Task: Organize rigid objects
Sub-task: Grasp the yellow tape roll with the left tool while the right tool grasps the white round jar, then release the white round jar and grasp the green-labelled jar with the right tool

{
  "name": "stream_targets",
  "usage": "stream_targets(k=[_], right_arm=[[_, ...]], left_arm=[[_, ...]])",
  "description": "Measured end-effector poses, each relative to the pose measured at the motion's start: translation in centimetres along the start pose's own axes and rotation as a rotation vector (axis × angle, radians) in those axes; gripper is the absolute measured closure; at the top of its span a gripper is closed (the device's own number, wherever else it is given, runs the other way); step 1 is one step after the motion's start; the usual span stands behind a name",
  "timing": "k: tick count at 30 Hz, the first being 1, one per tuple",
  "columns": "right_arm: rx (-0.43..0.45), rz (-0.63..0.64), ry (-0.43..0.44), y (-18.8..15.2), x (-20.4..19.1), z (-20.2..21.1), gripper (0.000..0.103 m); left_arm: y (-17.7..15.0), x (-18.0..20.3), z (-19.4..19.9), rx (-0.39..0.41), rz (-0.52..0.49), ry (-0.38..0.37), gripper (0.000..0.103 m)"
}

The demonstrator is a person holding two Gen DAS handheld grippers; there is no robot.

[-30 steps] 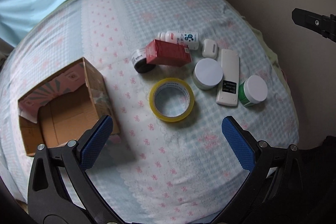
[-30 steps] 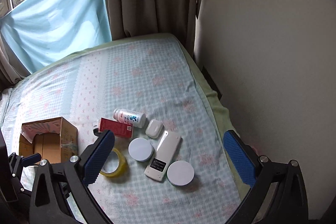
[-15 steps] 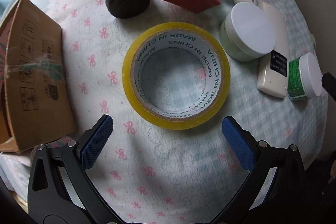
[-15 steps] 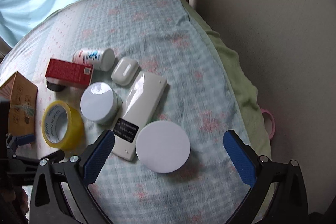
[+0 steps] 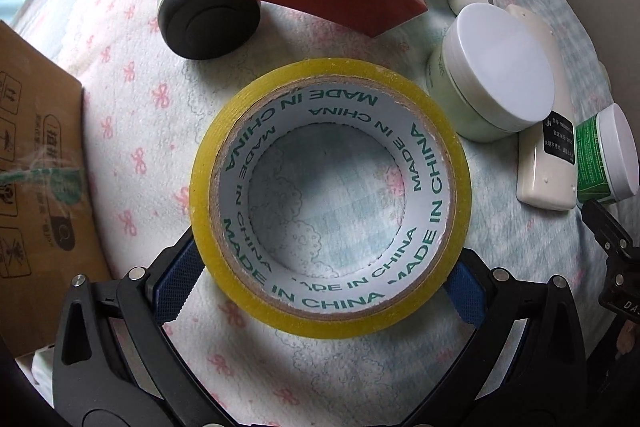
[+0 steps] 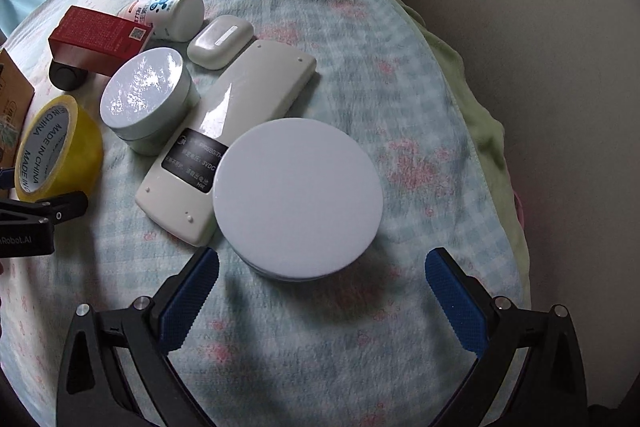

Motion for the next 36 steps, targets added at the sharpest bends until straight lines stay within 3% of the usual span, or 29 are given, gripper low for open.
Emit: stream_targets(k=[5, 12, 26, 29, 36], right_arm=[[0.033, 0.066, -0.002, 0.8, -0.2, -0.3, 0.007], [0.039, 0.11, 0.052, 1.0, -0.2, -0.4, 0.033], [0.063, -0.023, 0.111, 1.3, 1.2, 0.5, 0.035], [0.081, -0.039, 0.115, 1.5, 1.2, 0.6, 0.035], [0.117, -0.057, 0.135, 1.8, 1.3, 1.1, 0.036]], left_arm=[[0.1, 0.2, -0.1, 0.043, -0.037, 0.009, 0.0], [-0.5, 0.2, 0.3, 0.07, -0.076, -0.011, 0.007], [-2.4, -0.1, 3.0, 0.137, -0.057, -0.034, 0.007], [-1.8, 0.5, 5.1, 0.142, -0.036, -0.033, 0.007], [-0.3, 1.0, 6.0, 0.166, -0.02, -0.049, 0.007]])
Point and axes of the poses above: each gripper's, at about its wrist camera, not at the fingertips, and z roughly against the way its jaws point, x to its right, y to its top, the point moved 4 cm from there along -z, roughly the way its jaws point, and after that the axes turned 7 degrees about -x, right-handed, at the moved point
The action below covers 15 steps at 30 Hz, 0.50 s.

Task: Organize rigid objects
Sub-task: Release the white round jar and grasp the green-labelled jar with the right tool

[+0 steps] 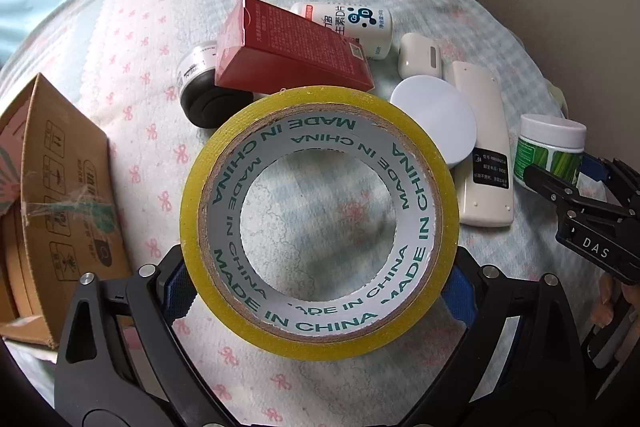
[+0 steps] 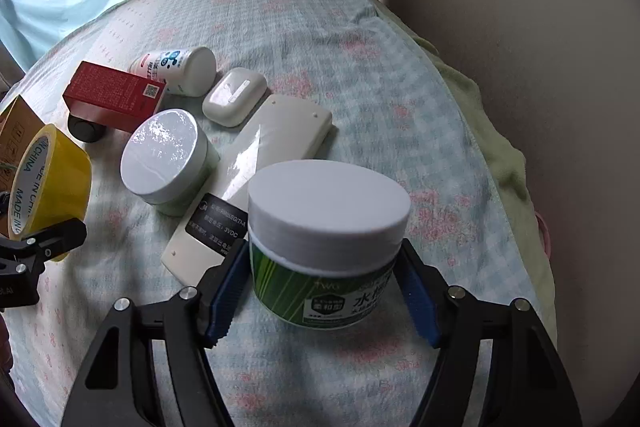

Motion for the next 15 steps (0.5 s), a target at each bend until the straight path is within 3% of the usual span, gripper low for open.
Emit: stream_targets(k=[15], right_arm=[[0.031, -0.079, 0.04, 1.4, -0.4, 3.0, 0.038]], left_arm=[[0.4, -2.1, 5.3, 0.054, 0.023, -0.027, 0.007]])
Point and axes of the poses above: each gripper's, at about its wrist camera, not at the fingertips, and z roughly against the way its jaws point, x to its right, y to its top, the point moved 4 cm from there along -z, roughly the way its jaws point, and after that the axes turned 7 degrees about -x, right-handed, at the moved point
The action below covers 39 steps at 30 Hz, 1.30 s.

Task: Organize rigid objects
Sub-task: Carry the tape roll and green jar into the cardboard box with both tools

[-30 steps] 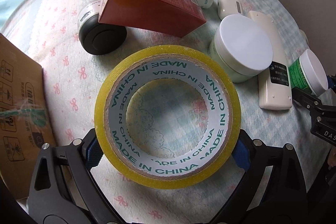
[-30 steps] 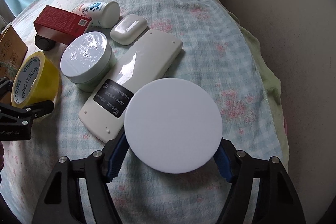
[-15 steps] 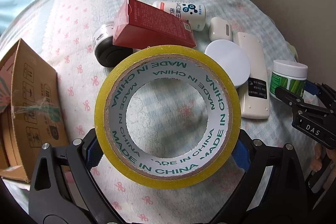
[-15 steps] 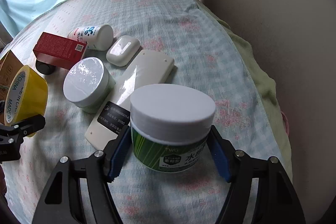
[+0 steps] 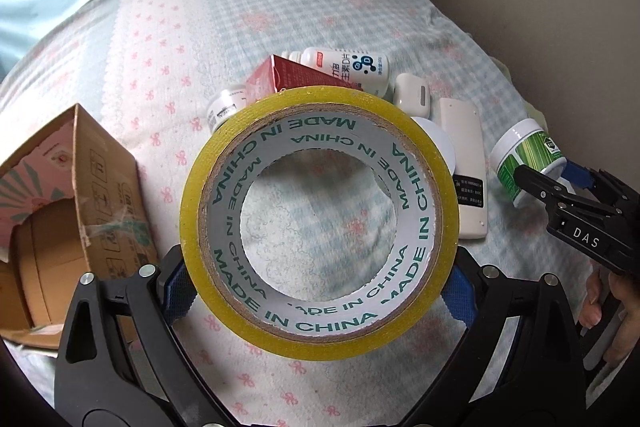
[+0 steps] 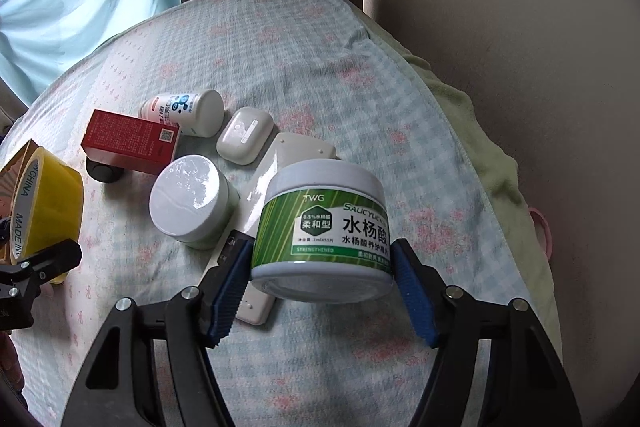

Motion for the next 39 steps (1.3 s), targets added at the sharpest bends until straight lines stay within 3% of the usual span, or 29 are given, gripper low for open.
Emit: stream_targets(k=[7, 12, 21, 26, 33, 39], right_arm=[[0.035, 0.02, 0.035, 1.4, -2.0, 3.5, 0.038], [0.053, 0.078, 0.067, 2.5, -5.8, 7.4, 0.038], [0.108, 0.233, 0.196, 5.5, -18.9, 16.6, 0.038], [0.107, 0.298, 0.276, 5.7, -27.1, 18.9, 0.038], [0.07, 0.354, 0.358, 4.6, -37.0, 17.7, 0.038], [0.02, 0.389, 0.368, 3.4, -42.5, 13.8, 0.038]], left_arm=[[0.0, -2.1, 4.4, 0.052, 0.076, -0.006, 0.007], [-0.5, -5.5, 8.7, 0.069, 0.145, -0.01, 0.007], [-2.2, -16.8, 18.4, 0.126, 0.249, 0.043, 0.007], [-4.3, -24.2, 21.2, 0.114, 0.294, 0.097, 0.007], [-7.6, -32.6, 20.9, 0.06, 0.304, 0.152, 0.007], [-8.9, -35.9, 15.8, -0.034, 0.281, 0.139, 0.007]])
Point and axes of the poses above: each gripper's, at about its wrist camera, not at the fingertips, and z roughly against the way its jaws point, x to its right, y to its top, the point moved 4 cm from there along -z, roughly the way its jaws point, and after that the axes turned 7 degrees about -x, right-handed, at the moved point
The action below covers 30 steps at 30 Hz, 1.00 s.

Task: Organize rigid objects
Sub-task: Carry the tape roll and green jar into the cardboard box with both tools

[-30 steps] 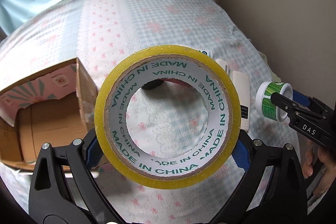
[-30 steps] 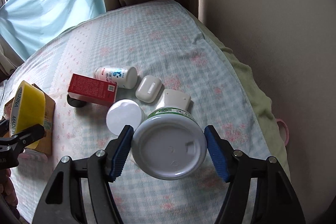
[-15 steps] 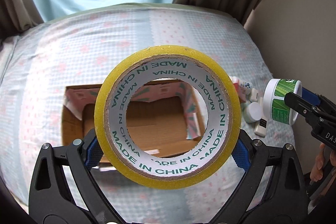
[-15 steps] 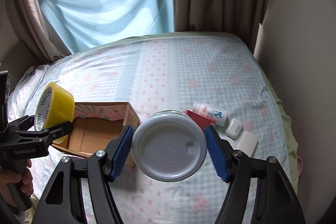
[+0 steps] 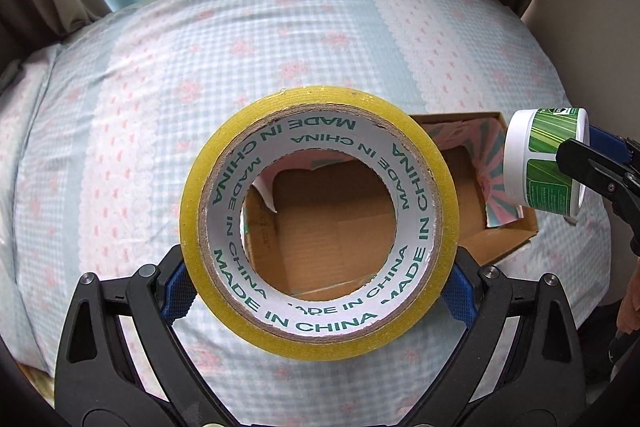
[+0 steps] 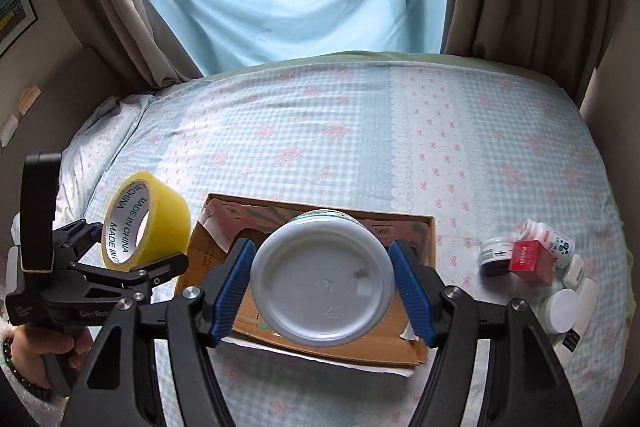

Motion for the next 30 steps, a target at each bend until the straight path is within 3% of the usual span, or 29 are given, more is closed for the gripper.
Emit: stream_targets(k=[6, 13, 23, 26, 27, 29, 30], right_arm=[[-0.066, 0.006, -0.005, -0.5, -0.5, -4.8, 0.038], [-0.157, -0.011, -0.024, -2.1, 1.2, -9.8, 0.038], [-0.195, -0.029, -0.054, -1.9, 3.3, -11.9, 0.038], [-0.22, -0.04, -0.029, -1.6, 3.5, -12.6, 0.038], [-0.229, -0.057, -0.018, -1.5, 3.7, -12.9, 0.037], [-0.26, -0.089, 0.009, -1.4, 4.0, -13.5, 0.037], [-0.266, -0.103, 0.019, -1.4, 4.1, -13.5, 0.027]], left_arm=[[-0.2, -0.2, -5.0, -0.071, -0.038, -0.017, 0.007], [-0.8, 1.4, -10.5, -0.179, -0.159, -0.002, 0.007], [-0.2, 4.6, -12.2, -0.211, -0.266, -0.008, 0.007], [0.0, 4.8, -12.7, -0.233, -0.29, 0.015, 0.006], [0.0, 4.9, -12.5, -0.228, -0.297, 0.028, 0.0], [0.2, 5.1, -11.5, -0.189, -0.317, 0.036, 0.0], [0.2, 5.2, -11.0, -0.174, -0.329, 0.034, 0.0]])
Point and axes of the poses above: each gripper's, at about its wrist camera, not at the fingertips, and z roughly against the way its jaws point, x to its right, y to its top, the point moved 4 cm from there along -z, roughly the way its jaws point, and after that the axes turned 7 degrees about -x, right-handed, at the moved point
